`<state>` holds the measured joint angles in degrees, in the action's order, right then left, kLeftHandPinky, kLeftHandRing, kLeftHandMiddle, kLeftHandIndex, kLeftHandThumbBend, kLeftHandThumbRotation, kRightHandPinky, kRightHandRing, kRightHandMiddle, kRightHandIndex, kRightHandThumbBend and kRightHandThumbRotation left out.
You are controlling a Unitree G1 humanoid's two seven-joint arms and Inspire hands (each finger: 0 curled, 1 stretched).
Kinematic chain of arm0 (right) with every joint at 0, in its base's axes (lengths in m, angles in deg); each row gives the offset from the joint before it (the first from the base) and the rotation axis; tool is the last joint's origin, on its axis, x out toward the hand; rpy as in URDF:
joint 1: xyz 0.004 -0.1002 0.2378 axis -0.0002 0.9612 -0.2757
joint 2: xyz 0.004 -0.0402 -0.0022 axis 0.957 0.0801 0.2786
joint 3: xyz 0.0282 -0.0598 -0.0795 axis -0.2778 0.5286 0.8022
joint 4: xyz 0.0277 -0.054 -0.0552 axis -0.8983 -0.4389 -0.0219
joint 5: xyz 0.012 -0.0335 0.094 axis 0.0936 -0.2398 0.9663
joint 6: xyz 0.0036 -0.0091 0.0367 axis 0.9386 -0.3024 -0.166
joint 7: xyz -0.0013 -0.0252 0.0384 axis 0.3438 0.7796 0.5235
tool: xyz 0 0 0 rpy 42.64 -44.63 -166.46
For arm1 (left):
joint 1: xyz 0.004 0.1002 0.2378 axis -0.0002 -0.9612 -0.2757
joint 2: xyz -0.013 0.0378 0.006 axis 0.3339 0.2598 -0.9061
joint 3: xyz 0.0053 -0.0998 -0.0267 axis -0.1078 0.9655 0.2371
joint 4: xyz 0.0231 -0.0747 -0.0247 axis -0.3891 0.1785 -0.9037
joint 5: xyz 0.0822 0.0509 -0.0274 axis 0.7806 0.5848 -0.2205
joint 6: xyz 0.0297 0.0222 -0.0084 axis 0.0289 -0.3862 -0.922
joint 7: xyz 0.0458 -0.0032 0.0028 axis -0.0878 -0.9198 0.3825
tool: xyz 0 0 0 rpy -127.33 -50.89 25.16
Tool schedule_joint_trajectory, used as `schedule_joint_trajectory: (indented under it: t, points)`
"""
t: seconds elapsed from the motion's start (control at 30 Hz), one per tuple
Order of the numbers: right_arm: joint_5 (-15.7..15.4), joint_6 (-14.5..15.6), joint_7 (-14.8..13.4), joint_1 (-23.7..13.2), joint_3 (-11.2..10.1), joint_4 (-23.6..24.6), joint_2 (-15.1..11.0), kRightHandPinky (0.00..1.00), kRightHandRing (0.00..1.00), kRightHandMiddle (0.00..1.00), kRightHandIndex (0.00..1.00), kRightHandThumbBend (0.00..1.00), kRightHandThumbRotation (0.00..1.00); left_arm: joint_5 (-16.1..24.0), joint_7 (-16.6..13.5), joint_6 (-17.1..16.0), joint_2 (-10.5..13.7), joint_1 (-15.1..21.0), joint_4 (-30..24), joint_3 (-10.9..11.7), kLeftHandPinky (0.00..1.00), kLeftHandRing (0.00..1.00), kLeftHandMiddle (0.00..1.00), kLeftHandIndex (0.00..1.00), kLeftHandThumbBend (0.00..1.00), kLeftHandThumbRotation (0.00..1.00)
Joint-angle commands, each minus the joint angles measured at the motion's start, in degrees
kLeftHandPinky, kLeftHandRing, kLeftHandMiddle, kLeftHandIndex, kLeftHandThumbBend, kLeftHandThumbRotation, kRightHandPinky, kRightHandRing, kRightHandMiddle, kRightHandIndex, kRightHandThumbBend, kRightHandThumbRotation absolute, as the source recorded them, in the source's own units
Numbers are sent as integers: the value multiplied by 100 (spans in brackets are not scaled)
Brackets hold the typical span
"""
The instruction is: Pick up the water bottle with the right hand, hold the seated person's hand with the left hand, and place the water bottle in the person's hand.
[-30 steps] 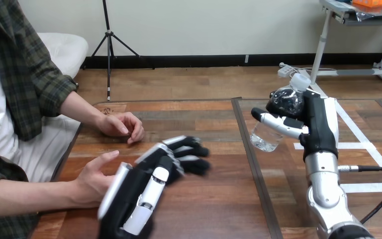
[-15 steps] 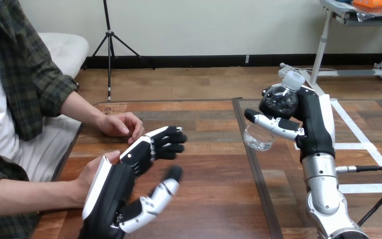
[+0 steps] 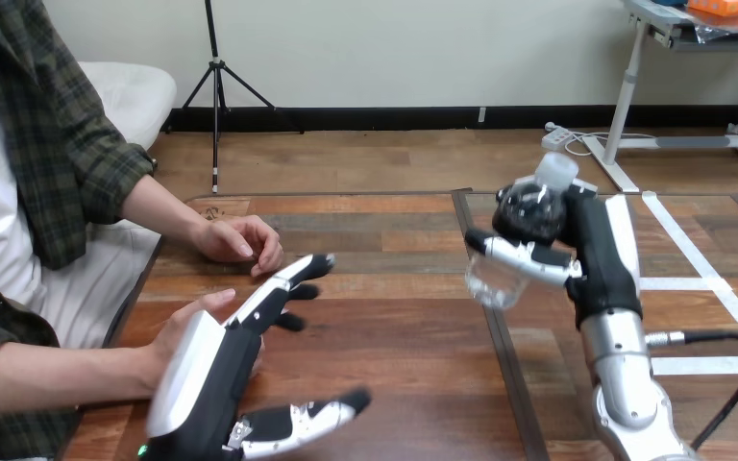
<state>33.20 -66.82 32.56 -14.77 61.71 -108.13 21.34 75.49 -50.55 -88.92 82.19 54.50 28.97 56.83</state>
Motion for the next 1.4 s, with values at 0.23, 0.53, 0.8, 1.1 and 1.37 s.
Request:
schedule_joint_trajectory:
  t: [0.23, 0.53, 0.8, 1.1, 1.37]
  points:
    - [-1, -454, -37, -316, 40, 842, -32, 38, 43, 49, 51, 74, 0, 2024, -1648, 880, 633, 286, -1267, 349, 69, 78, 81, 80, 97, 0]
    - [22, -417, 16, -251, 56, 921, -19, 38, 43, 49, 51, 75, 0, 2617, -2240, 1542, 1060, 249, -1252, 187, 67, 77, 79, 77, 100, 0]
    - [102, -402, 122, -202, 42, 983, 6, 38, 43, 49, 51, 75, 0, 2986, -2398, 2259, 1325, 165, -1333, 41, 69, 78, 80, 77, 100, 4]
    - [28, -352, 85, -210, 69, 979, -6, 37, 42, 48, 50, 75, 0, 3277, -2754, 2879, 1552, 197, -1175, -126, 70, 79, 81, 77, 100, 6]
    - [170, -359, 261, -213, 24, 958, 44, 37, 42, 48, 50, 75, 0, 3373, -2841, 3361, 1719, 203, -1114, -264, 71, 80, 81, 78, 100, 6]
